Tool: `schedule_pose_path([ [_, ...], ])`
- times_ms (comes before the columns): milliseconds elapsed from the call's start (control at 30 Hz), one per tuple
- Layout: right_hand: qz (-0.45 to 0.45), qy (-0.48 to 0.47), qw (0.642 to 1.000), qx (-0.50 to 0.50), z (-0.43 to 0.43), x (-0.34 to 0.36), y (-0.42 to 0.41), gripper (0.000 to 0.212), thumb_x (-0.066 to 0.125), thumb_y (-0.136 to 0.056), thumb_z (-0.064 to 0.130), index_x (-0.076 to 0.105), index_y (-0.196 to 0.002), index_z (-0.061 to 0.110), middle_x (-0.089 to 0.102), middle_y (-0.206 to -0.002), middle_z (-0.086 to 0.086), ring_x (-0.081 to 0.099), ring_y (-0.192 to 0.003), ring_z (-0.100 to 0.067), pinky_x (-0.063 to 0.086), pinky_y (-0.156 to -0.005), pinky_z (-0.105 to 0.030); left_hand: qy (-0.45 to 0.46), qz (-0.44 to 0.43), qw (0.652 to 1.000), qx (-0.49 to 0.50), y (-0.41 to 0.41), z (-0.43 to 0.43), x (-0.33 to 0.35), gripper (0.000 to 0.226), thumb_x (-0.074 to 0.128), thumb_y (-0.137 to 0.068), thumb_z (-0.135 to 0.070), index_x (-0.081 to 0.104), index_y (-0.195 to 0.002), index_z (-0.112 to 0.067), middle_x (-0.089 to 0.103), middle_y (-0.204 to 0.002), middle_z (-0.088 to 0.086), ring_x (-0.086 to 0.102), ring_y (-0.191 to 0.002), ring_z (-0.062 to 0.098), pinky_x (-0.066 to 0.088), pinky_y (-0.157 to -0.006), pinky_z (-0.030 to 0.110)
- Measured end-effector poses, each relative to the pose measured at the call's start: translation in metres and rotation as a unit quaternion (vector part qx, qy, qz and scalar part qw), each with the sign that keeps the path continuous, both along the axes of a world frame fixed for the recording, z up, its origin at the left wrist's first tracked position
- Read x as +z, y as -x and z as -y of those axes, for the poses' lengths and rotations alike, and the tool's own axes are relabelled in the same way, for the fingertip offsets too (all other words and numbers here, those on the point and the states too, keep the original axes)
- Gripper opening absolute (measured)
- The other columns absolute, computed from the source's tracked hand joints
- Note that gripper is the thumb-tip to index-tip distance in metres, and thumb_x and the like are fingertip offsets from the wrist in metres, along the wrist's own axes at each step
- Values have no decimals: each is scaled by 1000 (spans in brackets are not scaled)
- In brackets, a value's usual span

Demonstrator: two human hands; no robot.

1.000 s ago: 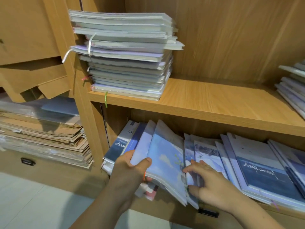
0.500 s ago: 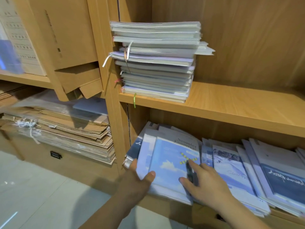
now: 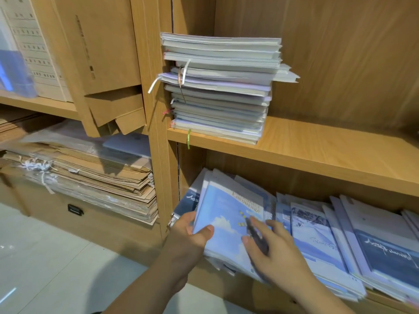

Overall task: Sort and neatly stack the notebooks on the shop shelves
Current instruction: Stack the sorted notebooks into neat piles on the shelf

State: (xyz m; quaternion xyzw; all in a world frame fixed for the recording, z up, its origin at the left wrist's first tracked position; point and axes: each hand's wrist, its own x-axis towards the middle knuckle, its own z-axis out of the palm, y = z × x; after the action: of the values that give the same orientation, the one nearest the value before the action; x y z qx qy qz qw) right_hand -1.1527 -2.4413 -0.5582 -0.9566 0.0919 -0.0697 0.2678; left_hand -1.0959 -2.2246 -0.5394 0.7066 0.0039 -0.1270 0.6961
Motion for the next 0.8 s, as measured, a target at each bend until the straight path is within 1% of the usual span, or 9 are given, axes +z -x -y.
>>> schedule_pose_path([
  [67,-43,-87,994,-50,-4,18,6,76,41,-83,84,37,-152,51,53,-137,14,50,-130,-12,46,-98,-30,72,-21,997,-9,11,-13,13,29,73,-90,-14,67,-119,-13,78,-106,11,75,-96,34,63,-79,43],
  [133,-70,-265,959,-73,-15,42,16,81,52,-69,89,42,-143,59,66,-127,21,62,-117,-6,49,-88,-22,146,-44,987,-42,25,-30,30,36,74,-88,-13,66,-123,-11,76,-112,16,75,-99,35,62,-71,36],
  [233,-61,-422,900,-89,-34,73,35,60,75,-79,60,55,-135,51,78,-107,7,75,-97,-14,57,-95,-33,164,-36,983,-68,46,-50,56,50,79,-77,-6,67,-125,-9,75,-112,19,76,-92,33,62,-63,35],
  [333,-23,-445,889,-108,-42,103,63,53,84,-83,29,62,-130,39,78,-99,-3,77,-79,-22,61,-81,-40,130,-9,990,-47,70,-66,79,44,81,-81,-1,68,-123,-8,75,-109,21,74,-98,41,60,-82,43],
  [433,22,-414,903,-115,-52,145,102,55,92,-68,40,67,-117,39,77,-105,4,76,-83,-26,59,-80,-38,89,-2,995,-50,92,-83,110,51,83,-67,-10,75,-116,-8,76,-110,18,74,-104,36,51,-103,48],
  [500,61,-397,910,-101,-58,172,130,58,93,-57,50,70,-110,38,79,-98,1,74,-82,-29,52,-73,-34,61,15,997,-42,106,-89,131,43,80,-61,-15,81,-104,-12,78,-106,16,75,-102,32,48,-106,47],
  [567,110,-401,906,-78,-62,198,154,66,92,-46,50,73,-107,33,79,-97,3,73,-83,-27,49,-73,-35,25,54,998,-30,119,-88,152,23,84,-69,-16,84,-91,-26,80,-100,9,76,-98,24,50,-104,44],
  [633,143,-419,894,-65,-65,221,172,64,92,-47,41,73,-106,26,80,-97,3,74,-84,-20,53,-75,-34,4,93,995,-32,130,-86,169,18,81,-78,-21,83,-86,-37,80,-96,1,76,-93,15,52,-99,39],
  [800,249,-417,872,-52,-61,254,202,30,86,-75,8,72,-101,17,79,-81,-8,69,-62,-16,50,-60,-23,-32,176,982,-63,145,-78,210,38,61,-59,-33,80,-90,-45,79,-96,-9,74,-87,5,51,-77,30],
])
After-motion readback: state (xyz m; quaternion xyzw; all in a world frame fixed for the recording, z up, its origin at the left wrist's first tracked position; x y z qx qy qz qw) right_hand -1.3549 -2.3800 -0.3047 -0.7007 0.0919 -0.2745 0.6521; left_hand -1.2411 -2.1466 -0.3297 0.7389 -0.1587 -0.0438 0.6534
